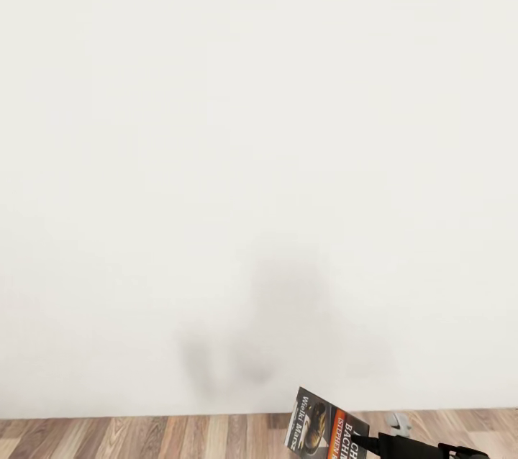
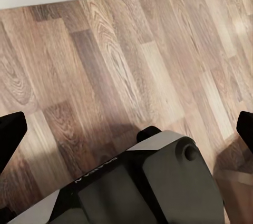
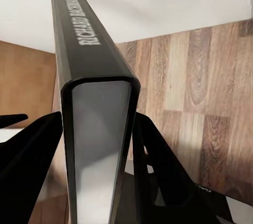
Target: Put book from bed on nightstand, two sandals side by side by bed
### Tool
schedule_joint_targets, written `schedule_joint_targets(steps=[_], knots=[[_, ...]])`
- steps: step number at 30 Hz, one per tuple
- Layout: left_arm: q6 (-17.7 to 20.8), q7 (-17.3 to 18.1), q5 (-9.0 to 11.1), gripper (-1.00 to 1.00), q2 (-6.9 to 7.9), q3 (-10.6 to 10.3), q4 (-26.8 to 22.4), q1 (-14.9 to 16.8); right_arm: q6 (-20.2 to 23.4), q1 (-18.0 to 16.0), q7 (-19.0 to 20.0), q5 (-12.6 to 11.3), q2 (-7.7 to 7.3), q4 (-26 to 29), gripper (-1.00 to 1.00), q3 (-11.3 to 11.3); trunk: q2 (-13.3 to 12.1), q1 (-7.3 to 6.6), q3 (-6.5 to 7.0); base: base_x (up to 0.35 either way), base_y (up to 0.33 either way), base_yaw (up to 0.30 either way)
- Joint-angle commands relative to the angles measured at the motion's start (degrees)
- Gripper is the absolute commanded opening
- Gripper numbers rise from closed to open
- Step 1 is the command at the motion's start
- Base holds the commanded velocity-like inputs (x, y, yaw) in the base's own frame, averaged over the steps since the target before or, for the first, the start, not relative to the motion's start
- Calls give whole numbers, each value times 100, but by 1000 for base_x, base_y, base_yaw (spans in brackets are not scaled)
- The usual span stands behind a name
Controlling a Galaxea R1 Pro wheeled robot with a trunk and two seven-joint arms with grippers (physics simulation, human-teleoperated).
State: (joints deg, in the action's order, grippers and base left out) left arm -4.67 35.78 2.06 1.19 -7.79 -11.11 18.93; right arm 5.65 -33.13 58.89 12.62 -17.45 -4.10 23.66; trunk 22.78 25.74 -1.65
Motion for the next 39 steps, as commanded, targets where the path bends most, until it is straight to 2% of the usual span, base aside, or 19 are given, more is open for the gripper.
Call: schedule_joint_targets(steps=[1, 18, 28, 39], knots=[[-43, 0, 20, 100, 4, -47, 4, 5, 59, -11, 13, 21, -4, -11, -100, 51, 14, 4, -14, 11, 0, -195], [-43, 0, 22, 100, 4, -47, 4, 5, 53, -9, 15, 21, -2, -11, -100, 51, 14, 4, -14, 6, 0, -240], [-43, 0, 20, 100, 4, -47, 4, 5, 42, -9, 17, 21, -4, -11, -100, 51, 14, 4, -14, 270, 0, -231], [-43, 0, 23, 100, 4, -47, 5, 5, 41, -9, 17, 21, -4, -11, -100, 51, 14, 4, -14, 37, 0, -226]])
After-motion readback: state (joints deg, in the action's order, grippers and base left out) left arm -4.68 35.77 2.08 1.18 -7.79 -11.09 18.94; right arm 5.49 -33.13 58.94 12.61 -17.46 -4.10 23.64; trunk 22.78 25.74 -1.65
